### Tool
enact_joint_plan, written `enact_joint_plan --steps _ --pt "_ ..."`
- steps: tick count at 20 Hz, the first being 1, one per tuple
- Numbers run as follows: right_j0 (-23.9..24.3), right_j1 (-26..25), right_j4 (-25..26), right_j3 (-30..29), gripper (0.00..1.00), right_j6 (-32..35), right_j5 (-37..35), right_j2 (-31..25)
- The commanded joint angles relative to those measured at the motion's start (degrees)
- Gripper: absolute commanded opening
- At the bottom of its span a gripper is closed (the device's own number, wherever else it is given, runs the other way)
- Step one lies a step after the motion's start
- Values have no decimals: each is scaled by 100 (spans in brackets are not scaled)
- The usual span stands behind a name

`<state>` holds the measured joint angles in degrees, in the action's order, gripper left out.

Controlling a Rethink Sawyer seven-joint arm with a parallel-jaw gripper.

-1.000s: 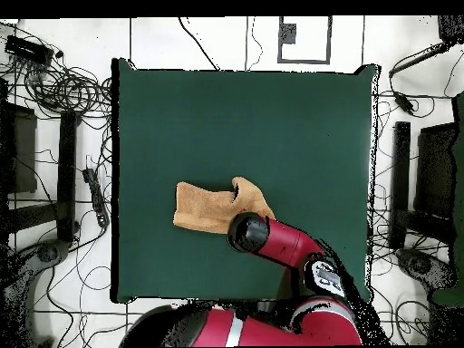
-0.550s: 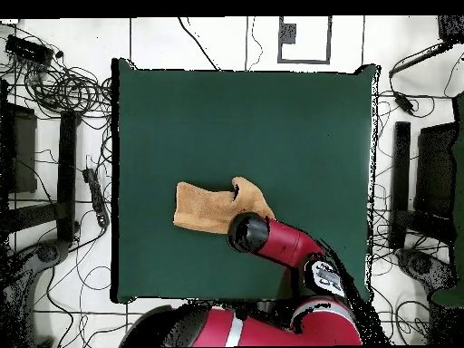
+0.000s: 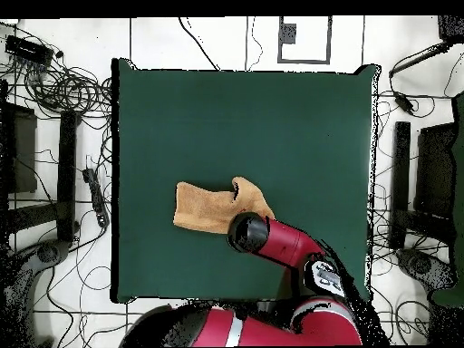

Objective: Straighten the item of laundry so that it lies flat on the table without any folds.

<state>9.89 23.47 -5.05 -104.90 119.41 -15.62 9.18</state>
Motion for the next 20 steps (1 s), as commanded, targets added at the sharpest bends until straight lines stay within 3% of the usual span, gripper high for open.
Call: enact_joint_plan --steps 1,3,4,14,20 --pt "53 -1638 54 612 100 673 931 -461" --pt "-69 -1672 150 723 100 597 922 -314" --pt "-175 -1688 139 751 0 663 996 -203" --pt "-35 -1591 205 735 0 534 742 -267" --pt "27 -1044 438 513 0 287 227 -31"
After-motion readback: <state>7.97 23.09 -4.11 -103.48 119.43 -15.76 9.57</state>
